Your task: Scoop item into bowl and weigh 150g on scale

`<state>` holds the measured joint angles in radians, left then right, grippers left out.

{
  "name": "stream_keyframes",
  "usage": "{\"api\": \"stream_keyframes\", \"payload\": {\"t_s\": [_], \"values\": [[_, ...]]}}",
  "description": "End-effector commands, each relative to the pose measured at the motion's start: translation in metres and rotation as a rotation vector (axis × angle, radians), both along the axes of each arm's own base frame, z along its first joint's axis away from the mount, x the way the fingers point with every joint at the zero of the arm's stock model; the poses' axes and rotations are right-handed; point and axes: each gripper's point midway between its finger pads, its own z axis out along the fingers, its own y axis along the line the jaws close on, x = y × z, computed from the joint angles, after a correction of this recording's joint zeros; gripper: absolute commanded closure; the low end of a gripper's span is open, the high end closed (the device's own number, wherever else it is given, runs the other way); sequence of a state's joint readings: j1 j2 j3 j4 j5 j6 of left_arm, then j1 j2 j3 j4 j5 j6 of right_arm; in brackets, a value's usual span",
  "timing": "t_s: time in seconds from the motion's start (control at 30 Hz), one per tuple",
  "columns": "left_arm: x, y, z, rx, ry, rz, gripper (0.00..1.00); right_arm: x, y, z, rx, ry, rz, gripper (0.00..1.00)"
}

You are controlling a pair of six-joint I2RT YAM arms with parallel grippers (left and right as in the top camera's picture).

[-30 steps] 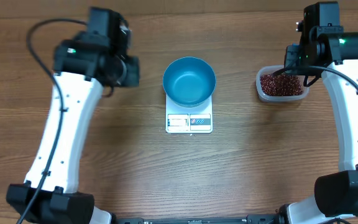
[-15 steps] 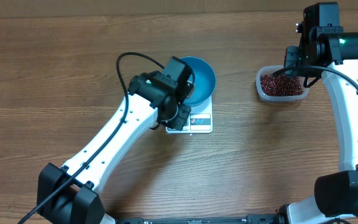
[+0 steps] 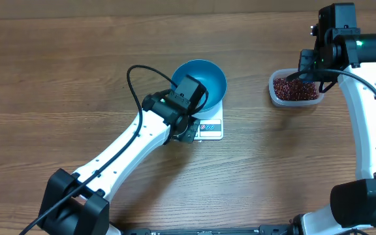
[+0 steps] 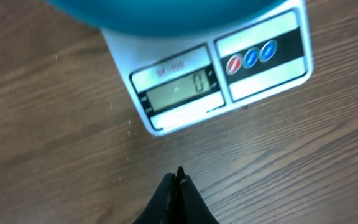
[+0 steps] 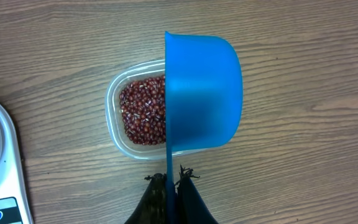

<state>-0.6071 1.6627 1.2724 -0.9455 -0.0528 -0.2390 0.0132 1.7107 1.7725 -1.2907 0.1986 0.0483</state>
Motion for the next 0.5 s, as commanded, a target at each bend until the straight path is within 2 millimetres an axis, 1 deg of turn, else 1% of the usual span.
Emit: {"api": "stream_keyframes", "payload": {"t_s": [0.0,0.1,0.23,0.37,0.47], "values": [[-0.003,0.003,0.002,-0.011,0.0,0.037,0.95,0.002,-0.002,0.0,-0.005,-0.006,-0.008,0.96],[-0.005,0.004,-0.001,-0.013,0.009,0.064,0.96,0.004,-0.002,0.001,-0.005,-0.014,-0.008,0.96],[-0.01,0.007,-0.009,-0.01,0.032,0.113,0.95,0.005,-0.002,0.001,-0.005,-0.02,-0.008,0.96],[-0.012,0.008,-0.015,-0.002,0.027,0.106,0.95,0.006,-0.002,0.001,-0.005,-0.021,-0.008,0.96],[-0.011,0.005,-0.015,-0.01,0.019,0.101,0.95,0.006,-0.002,0.001,-0.005,-0.023,-0.008,0.96]]}}
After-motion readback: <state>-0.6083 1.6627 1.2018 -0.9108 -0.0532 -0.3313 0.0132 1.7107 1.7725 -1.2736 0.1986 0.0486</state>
